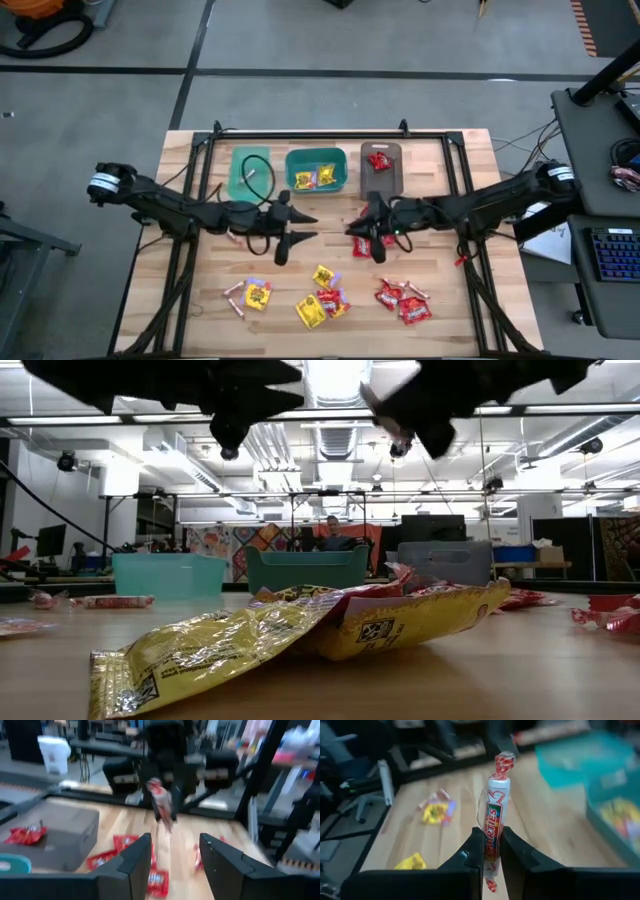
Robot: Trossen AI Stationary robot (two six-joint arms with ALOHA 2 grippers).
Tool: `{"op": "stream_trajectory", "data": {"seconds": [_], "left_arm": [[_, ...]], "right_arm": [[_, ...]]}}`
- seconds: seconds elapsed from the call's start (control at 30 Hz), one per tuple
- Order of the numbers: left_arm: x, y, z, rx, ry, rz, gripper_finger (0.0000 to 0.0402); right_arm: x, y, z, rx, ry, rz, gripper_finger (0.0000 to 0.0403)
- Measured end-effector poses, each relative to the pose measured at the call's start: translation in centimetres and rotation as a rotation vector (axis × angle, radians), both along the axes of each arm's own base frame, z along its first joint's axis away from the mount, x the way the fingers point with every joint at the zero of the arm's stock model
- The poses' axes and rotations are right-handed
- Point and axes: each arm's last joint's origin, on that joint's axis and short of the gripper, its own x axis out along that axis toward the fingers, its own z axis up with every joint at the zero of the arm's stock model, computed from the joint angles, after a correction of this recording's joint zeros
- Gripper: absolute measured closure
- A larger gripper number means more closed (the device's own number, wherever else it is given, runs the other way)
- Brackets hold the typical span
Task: Sort candy
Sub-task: Put the white candy into the blue bin
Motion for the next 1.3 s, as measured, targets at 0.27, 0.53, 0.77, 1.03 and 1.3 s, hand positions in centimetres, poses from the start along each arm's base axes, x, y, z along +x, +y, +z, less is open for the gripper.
{"op": "stream_trajectory", "data": {"seconds": [0.27, 0.53, 0.77, 1.03, 1.3], "left_arm": [[-0.7, 0.1, 0.0, -0.027, -0.132, 0.0, 0.0248], [-0.8, 0.1, 0.2, -0.03, -0.146, -0.001, 0.0248], [0.0, 0.0, -0.1, -0.033, -0.211, 0.0, 0.0248], [1.0, -0.2, -0.6, -0.005, -0.252, 0.006, 0.0254], [0.8, 0.1, -0.5, 0.013, -0.25, 0.039, 0.0351]], "right_arm": [[2.8, 0.5, -1.1, -0.165, -0.196, 0.074, 0.0369], [4.5, 0.7, -0.6, -0.227, -0.236, 0.081, 0.0369], [5.9, 0.3, 0.3, -0.247, -0.263, 0.063, 0.0369], [6.8, 0.1, 0.6, -0.263, -0.238, 0.059, 0.0368], [6.8, 0.0, 0.6, -0.27, -0.226, 0.051, 0.0326]]}}
